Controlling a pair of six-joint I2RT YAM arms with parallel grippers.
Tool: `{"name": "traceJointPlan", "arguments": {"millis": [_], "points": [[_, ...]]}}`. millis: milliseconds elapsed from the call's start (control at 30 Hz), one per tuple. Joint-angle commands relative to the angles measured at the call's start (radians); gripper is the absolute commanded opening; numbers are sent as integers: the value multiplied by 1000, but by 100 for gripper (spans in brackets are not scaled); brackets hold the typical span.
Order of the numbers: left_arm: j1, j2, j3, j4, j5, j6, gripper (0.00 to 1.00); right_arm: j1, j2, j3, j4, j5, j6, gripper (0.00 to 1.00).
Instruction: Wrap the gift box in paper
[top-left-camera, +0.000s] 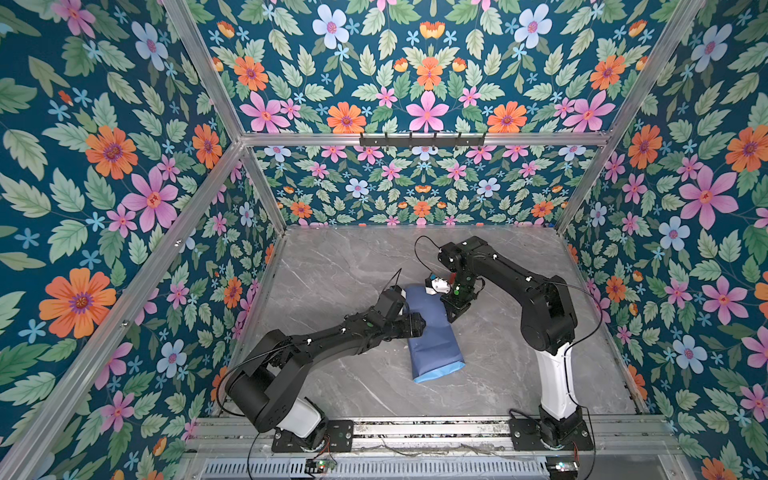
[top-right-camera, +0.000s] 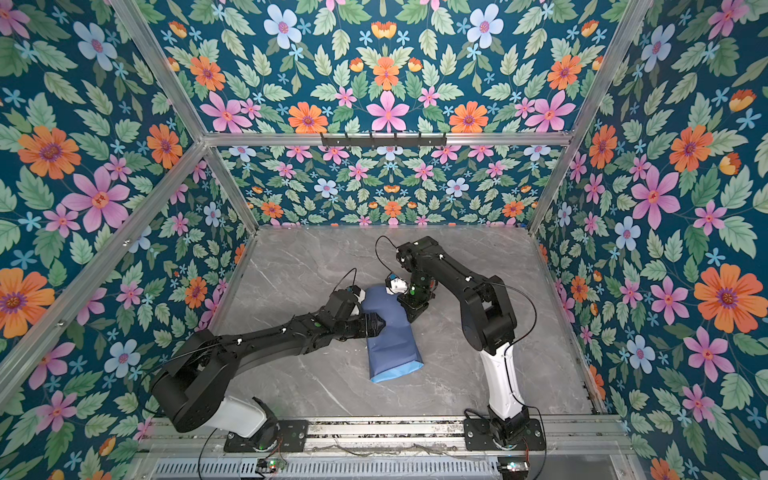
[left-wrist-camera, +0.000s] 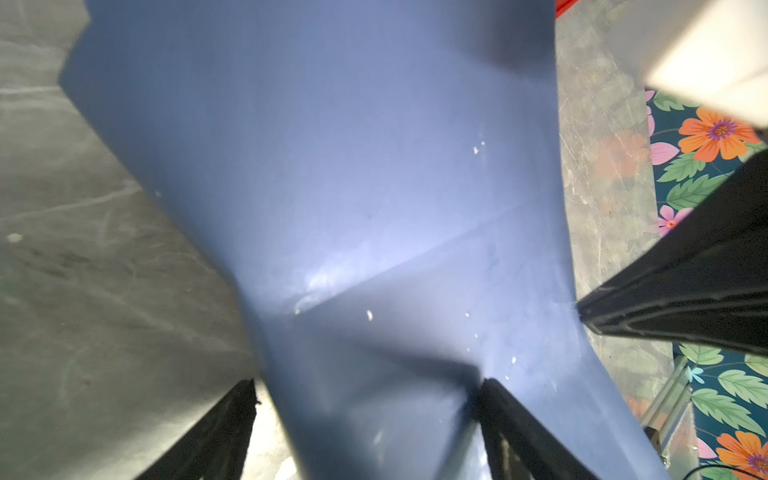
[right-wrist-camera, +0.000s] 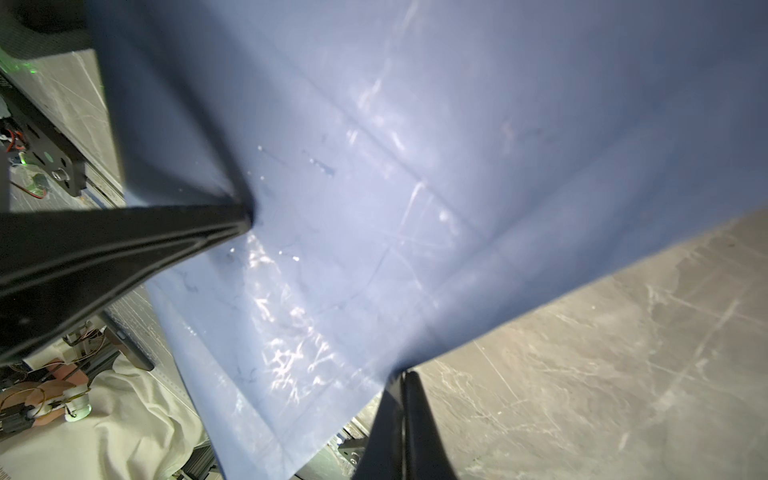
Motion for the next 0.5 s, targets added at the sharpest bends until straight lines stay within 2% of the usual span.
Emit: {"name": "traceJointPlan", "arguments": {"millis": [0,467], "points": [[0,19,-14,-203,-87,36,85,0,8,11,-27,17,-7,0],[0,16,-18,-199,-88,34,85,1,44,55,-41,29,-3,0]]}}
